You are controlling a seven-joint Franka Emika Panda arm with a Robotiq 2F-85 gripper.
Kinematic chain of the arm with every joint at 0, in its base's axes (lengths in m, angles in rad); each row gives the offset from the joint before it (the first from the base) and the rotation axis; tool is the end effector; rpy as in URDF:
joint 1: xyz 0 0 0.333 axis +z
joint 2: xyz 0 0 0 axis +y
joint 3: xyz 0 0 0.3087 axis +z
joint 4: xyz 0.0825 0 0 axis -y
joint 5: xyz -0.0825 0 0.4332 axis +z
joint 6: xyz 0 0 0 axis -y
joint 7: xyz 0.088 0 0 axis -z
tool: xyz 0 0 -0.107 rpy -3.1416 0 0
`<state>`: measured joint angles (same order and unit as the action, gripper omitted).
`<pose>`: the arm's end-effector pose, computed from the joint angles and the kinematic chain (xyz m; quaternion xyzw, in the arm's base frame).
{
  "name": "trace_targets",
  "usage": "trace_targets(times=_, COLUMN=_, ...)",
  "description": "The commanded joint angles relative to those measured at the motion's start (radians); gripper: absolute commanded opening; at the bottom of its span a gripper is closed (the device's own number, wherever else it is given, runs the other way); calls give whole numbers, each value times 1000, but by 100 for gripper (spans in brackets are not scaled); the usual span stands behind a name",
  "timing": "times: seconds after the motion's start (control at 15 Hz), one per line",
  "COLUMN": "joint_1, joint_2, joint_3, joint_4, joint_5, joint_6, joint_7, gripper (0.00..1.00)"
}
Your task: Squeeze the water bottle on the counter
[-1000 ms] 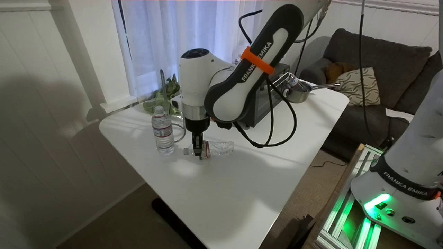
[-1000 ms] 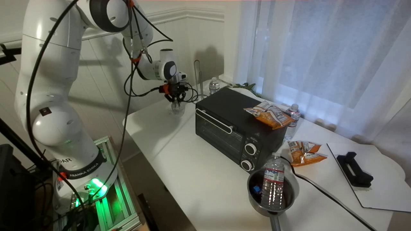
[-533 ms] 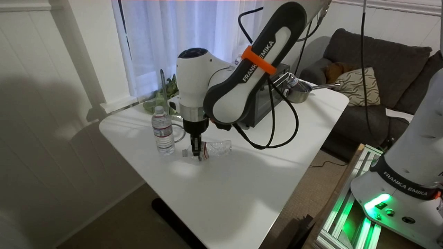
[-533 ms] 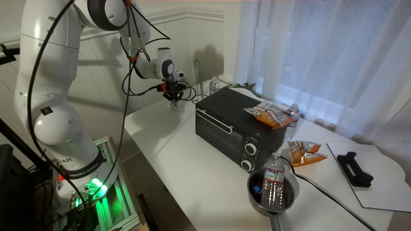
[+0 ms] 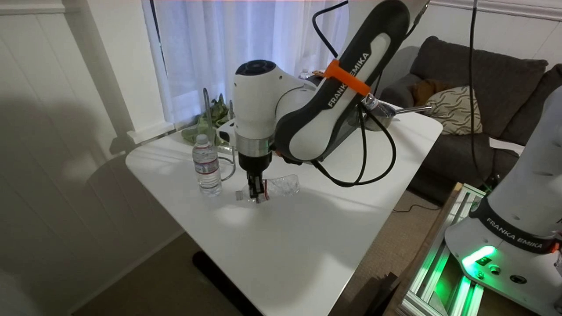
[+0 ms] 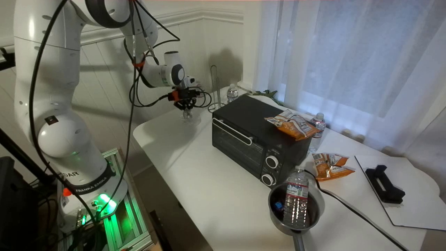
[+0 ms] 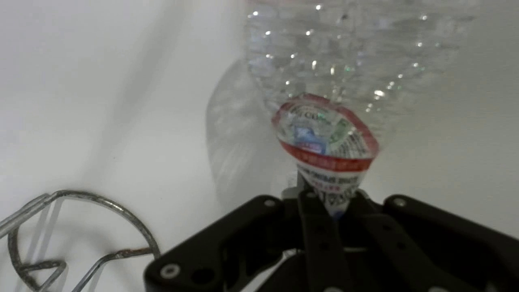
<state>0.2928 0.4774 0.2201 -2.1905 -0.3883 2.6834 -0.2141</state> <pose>0.4928 0.2998 0.1227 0.8652 0.4996 0.0261 0.0349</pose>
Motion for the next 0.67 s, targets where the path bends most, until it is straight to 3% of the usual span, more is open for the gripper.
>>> trace_targets(times=0.0, joint_1=20, joint_2=-68, joint_3=-32, joint_4=-83, joint_5=-97, joint_6=57, joint_7=-55, gripper=1)
trace_targets(times=0.27, joint_1=4, joint_2=-107, joint_3=-47, joint_4=-139, joint_5=-178, joint_6=109, joint_7=-118, gripper=1)
trace_targets(times=0.6, joint_1=-23, joint_2=-172, joint_3=-94, joint_4=-259, joint_5=-271, joint_6=284, joint_7=-145, gripper=1)
